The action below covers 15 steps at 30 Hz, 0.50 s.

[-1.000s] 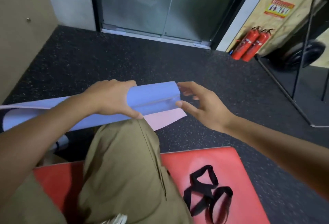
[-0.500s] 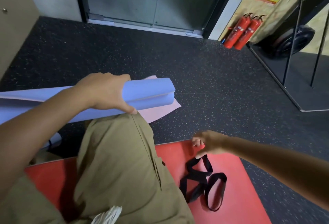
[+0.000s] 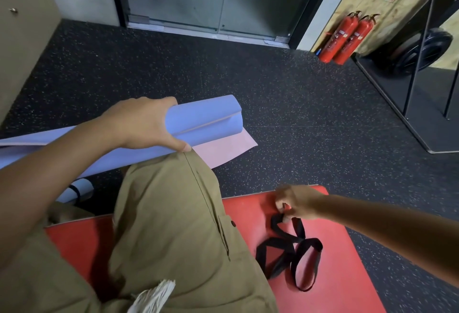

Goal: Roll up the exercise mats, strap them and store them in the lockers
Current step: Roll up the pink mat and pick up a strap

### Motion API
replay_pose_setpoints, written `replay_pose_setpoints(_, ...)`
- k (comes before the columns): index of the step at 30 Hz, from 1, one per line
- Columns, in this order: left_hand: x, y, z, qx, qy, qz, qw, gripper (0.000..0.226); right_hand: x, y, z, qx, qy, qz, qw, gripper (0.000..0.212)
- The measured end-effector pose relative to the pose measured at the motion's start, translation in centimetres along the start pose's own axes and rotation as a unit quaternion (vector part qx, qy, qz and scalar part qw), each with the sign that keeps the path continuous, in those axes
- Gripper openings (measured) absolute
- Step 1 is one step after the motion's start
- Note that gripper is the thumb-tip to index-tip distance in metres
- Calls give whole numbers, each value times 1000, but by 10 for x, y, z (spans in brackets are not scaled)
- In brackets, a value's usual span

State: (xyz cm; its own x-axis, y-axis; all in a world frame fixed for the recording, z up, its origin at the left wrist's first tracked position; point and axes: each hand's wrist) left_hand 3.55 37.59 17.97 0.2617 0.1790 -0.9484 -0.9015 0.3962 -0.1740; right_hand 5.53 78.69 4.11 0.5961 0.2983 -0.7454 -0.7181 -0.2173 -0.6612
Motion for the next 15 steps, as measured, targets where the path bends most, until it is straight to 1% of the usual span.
replay_pose_setpoints(3,-2,-1,1,0,-6,3,1000,71,-3,-2,2,18,46,-7,999,17)
replay_pose_setpoints(4,-2,-1,1,-1,-6,4,1000,72,-7,-1,1,40,88,-12,995,14)
replay_pose_setpoints(5,-1,-2,2,-1,-6,3,1000,73,-12,-1,0,62,159,-27,985,13)
replay_pose_setpoints(6,-1,-2,2,-2,-6,3,1000,74,-18,-1,-3,76,260,-57,961,13)
replay_pose_setpoints(7,-1,-3,2,-2,-6,4,1000,75,-22,-1,-6,81,378,-98,917,14)
replay_pose_setpoints(8,-1,-3,2,-2,-8,5,1000,74,-26,-2,-11,84,473,-144,865,11)
replay_pose_setpoints(9,-2,-4,2,-2,-11,8,1000,74,-28,-4,-14,78,541,-181,818,7)
replay_pose_setpoints(10,-2,-5,2,-3,-15,10,1000,74,-29,-6,-18,71,580,-203,786,10)
replay_pose_setpoints(11,-2,-6,1,-3,-19,12,1000,74,-29,-7,-21,59,604,-220,764,15)
replay_pose_setpoints(12,-2,-6,1,-4,-21,13,1000,76,-28,-7,-24,51,617,-230,751,20)
replay_pose_setpoints(15,0,-8,-1,-4,-22,20,1000,83,-28,-5,-30,54,645,-244,723,43)
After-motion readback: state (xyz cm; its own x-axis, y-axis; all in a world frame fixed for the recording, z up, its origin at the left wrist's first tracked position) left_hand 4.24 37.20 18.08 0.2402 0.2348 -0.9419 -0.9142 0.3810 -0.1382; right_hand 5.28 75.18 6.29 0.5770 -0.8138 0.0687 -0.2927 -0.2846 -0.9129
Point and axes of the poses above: each hand's wrist, its own y-axis towards the middle knuckle, its own x-axis out of the palm, z = x × y, and after that the axes turned 15 degrees about x, right-handed
